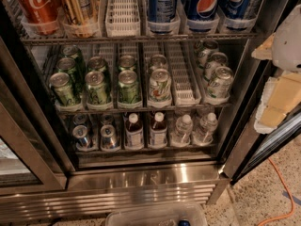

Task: Pick green can from middle shelf of fridge

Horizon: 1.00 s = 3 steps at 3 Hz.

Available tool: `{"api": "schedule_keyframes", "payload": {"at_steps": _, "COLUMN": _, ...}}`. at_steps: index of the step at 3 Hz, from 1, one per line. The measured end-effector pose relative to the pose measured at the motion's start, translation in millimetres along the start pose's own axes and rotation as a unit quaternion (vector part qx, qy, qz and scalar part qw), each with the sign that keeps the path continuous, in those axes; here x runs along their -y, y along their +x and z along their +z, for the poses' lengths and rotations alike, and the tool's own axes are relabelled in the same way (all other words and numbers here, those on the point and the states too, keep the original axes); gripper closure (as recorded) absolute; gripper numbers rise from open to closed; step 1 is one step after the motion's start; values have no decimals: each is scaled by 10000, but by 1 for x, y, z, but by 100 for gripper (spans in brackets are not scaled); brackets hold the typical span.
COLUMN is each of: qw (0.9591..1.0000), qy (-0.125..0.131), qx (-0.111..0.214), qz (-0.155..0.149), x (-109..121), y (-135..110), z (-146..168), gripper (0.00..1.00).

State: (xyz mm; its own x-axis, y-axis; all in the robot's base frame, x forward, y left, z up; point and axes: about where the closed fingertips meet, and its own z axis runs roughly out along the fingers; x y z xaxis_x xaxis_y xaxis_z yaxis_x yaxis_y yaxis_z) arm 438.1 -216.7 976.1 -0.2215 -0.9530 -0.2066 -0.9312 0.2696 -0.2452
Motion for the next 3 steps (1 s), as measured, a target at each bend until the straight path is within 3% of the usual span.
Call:
{"api": "schedule_keyframes", "payload": {"at_steps": 1, "qw": 9999, "qy": -127, "qx": 115, "qz": 19, "x": -6, "y": -7, "z": 9, "gripper": 0}}
{"api": "schedule_keyframes", "payload": {"at_steps": 2, "qw": 9998, "qy": -127, "qx": 119, "qz": 19, "x": -6, "y": -7, "z": 9, "gripper": 0}}
{"api": "schedule_keyframes", "payload": {"at_steps": 3, "qw": 9992, "qy": -42, "qx": 371, "qz": 161, "x": -4, "y": -2, "z": 2, "gripper": 0}}
